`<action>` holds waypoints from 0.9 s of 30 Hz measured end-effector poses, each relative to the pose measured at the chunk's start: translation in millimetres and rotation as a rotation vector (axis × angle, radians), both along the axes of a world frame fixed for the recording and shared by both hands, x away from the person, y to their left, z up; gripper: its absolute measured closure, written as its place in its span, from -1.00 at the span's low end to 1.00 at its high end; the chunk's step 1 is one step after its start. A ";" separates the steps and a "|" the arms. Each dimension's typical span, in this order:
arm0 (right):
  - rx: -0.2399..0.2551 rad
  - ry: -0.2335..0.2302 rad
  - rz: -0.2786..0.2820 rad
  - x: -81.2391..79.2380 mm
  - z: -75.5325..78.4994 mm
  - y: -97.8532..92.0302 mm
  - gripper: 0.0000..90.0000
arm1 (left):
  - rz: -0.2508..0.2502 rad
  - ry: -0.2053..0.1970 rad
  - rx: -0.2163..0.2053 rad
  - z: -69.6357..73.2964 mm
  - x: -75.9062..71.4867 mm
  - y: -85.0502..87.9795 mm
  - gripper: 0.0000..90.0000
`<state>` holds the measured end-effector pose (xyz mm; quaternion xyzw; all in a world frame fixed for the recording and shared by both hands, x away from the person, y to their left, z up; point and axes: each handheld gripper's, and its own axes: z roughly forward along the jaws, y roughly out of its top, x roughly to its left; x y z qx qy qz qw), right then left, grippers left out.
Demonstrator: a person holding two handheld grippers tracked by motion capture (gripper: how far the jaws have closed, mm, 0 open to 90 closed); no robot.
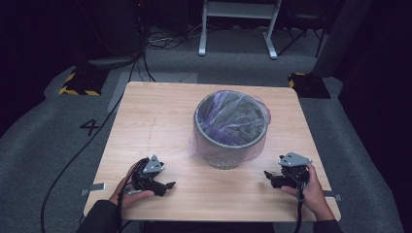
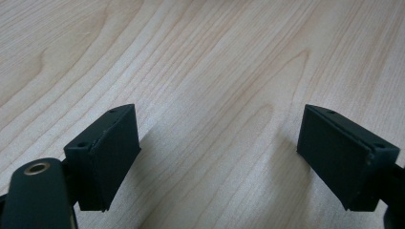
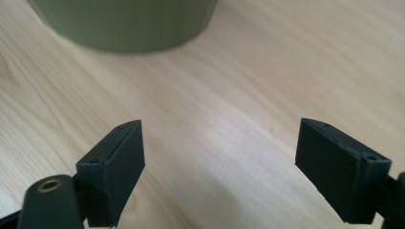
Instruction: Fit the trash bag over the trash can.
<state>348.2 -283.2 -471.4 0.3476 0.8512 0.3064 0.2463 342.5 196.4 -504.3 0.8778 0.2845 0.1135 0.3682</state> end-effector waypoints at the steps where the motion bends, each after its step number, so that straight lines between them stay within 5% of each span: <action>1: -0.006 0.010 -0.005 -0.9 -4.9 -1.7 -0.62 | 0.001 0.000 0.001 0.1 -0.1 0.0 -0.69; 11: 0.038 0.048 -0.050 -7.1 -22.7 -16.7 -0.62 | -0.009 0.000 0.001 0.1 0.9 0.2 -0.69; 19: 0.197 0.092 -0.094 -5.5 -32.4 -31.5 -0.65 | -0.011 0.000 0.001 0.1 1.2 0.2 -0.70; 27: 0.189 0.089 -0.096 -5.3 -32.6 -31.9 -0.67 | -0.011 -0.001 0.001 0.0 1.1 0.2 -0.70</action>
